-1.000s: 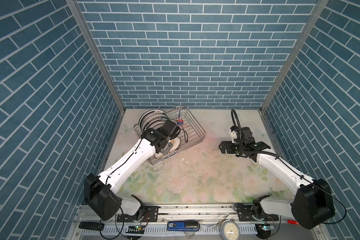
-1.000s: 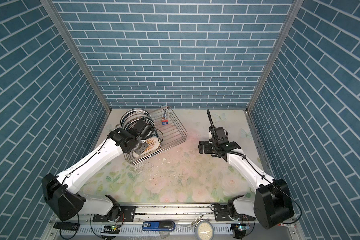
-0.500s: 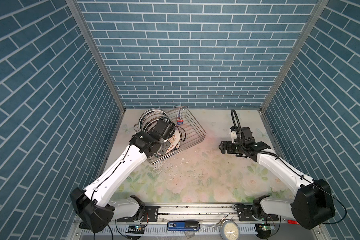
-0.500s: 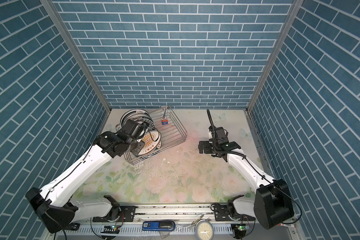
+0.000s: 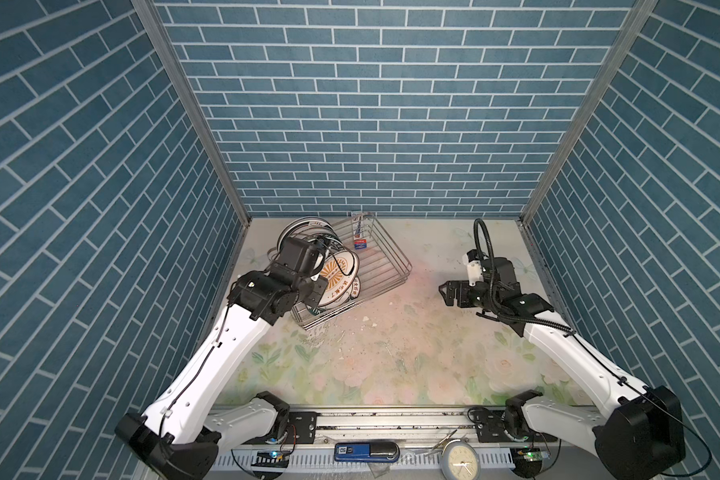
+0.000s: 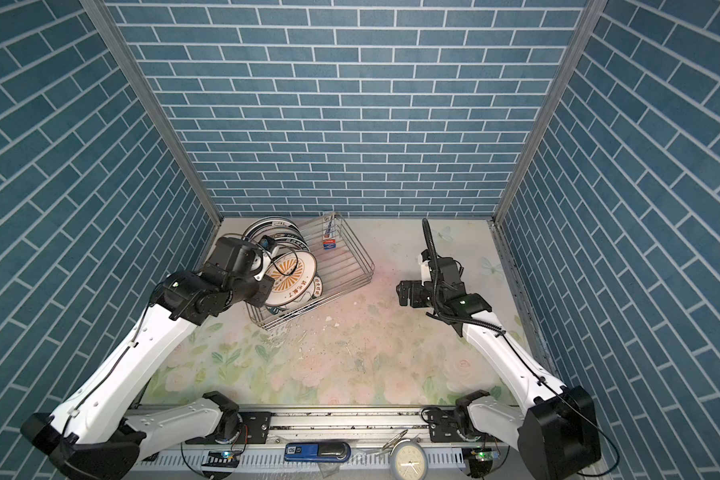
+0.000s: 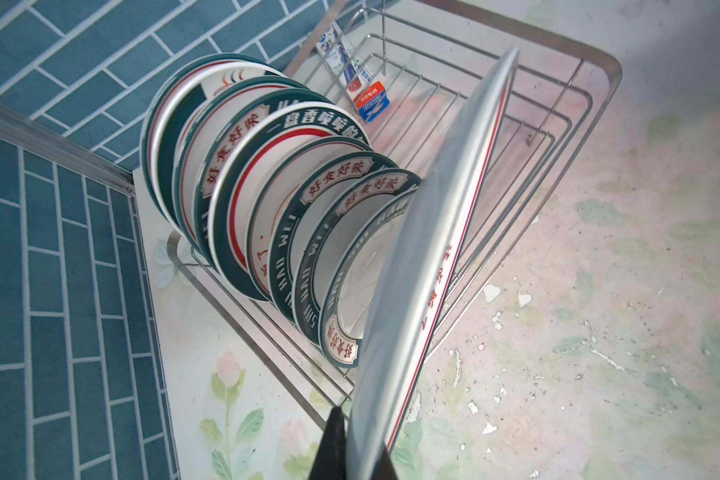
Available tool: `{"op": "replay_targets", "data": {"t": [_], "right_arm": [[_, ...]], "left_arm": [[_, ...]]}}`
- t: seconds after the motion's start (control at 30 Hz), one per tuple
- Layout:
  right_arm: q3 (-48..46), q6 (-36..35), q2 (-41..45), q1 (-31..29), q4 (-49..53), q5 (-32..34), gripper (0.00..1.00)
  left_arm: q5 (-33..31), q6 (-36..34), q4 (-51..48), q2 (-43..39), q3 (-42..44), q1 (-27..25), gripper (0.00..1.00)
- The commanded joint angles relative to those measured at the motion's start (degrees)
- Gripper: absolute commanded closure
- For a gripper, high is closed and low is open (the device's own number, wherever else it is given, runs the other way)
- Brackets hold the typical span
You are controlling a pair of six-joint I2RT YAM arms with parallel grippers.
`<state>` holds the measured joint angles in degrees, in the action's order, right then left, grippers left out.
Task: Unload the plates from the dish rack
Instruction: 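Raise the plate toward the right gripper while the right gripper reaches toward it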
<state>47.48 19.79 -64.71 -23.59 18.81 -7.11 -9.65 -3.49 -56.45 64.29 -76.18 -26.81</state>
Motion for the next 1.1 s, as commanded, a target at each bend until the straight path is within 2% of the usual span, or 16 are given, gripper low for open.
{"op": "replay_targets", "data": {"t": [0.0,0.1,0.17,0.33,0.57,0.7,0.87,0.97,1.07], "right_arm": [[-2.48,2.53,1.51,0.09,-3.91,-2.22,0.01],[-4.48,5.03,2.11,0.12,-9.0,-6.65,0.01],[-5.96,7.44,2.22,0.04,-13.97,-10.72,0.01],[-12.8,17.7,2.73,-0.05,-35.2,-21.57,0.01],[-16.36,24.81,-0.31,-1.15,-50.93,-25.12,0.01],[-16.32,29.3,-3.69,-2.36,-58.36,-26.4,0.01],[-12.66,30.41,-4.49,-2.85,-57.06,-25.8,0.01],[-10.21,28.28,-4.26,-2.94,-53.02,-24.97,0.01],[-9.33,27.61,-4.65,-2.95,-53.23,-25.09,0.01]], "left_arm": [[4.05,1.42,2.95,0.83,-0.1,1.14,1.0],[4.88,2.97,3.32,1.27,-0.71,1.39,1.0],[7.9,3.85,4.47,0.38,-0.89,1.46,1.0],[18.65,7.96,10.41,-0.79,-0.77,1.66,1.0],[34.91,18.9,24.8,2.85,3.35,1.7,1.0],[38.78,24.19,30.93,4.8,3.28,1.72,1.0],[37.25,26.92,33.86,6.6,2.21,2.25,1.0],[38.88,30.44,38.21,7.37,3.7,3.34,1.0],[39.95,31.44,37.04,10.14,2.1,3.44,1.0]]}}
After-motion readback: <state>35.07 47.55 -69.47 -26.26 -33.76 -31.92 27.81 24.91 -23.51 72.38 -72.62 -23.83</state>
